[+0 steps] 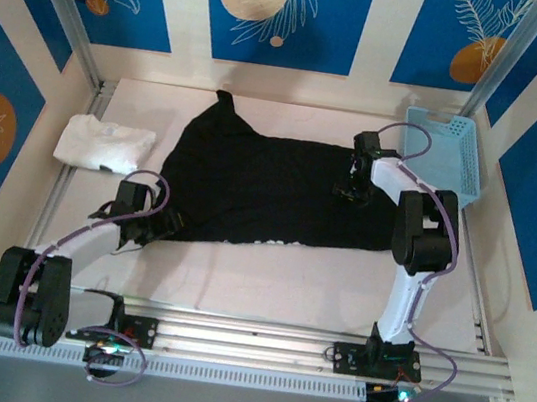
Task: Fold the inside-out t-shirt
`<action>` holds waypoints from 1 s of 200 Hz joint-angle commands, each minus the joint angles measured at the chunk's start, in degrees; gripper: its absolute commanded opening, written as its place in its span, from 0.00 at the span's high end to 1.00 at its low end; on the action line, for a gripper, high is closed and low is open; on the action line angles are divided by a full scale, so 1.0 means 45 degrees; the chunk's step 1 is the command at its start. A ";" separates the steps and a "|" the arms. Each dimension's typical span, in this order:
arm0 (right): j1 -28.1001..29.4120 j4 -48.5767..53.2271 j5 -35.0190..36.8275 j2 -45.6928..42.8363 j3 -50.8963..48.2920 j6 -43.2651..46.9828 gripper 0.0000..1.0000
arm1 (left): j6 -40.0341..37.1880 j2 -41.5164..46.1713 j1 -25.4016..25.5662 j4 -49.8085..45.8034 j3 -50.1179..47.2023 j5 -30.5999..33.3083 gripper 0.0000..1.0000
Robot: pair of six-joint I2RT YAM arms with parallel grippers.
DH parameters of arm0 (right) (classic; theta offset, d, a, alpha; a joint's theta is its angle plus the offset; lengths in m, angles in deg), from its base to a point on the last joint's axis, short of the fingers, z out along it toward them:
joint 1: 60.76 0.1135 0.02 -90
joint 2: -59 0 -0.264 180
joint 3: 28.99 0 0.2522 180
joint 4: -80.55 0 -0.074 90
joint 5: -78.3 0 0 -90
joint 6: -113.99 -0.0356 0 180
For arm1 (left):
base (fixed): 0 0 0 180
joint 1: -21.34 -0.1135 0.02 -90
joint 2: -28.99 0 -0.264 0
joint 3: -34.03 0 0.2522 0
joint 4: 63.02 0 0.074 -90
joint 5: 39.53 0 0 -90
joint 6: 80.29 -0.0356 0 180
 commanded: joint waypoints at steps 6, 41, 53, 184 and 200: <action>0.0146 0.0068 0.0106 -0.1186 -0.0572 0.0029 0.66 | -0.0287 -0.0099 0.0026 -0.0534 -0.0032 0.0578 0.38; 0.1366 -0.1567 -0.2522 -0.2783 -0.2258 0.0402 0.62 | -0.0062 0.0027 0.0030 -0.0343 0.0305 0.0438 0.38; 0.2229 -0.2041 -0.3395 -0.2920 -0.2304 0.0661 0.61 | 0.0106 0.0144 0.0025 -0.0291 0.0518 0.0331 0.38; 0.9109 -0.4440 -0.3100 0.1765 0.1737 0.5764 0.40 | 0.0920 -0.0008 -0.1612 0.0866 0.0001 -0.0749 0.38; 0.9334 -0.4392 -0.2862 0.2224 0.2003 0.6019 0.40 | 0.0900 0.0024 -0.1681 0.0900 -0.0205 -0.0730 0.38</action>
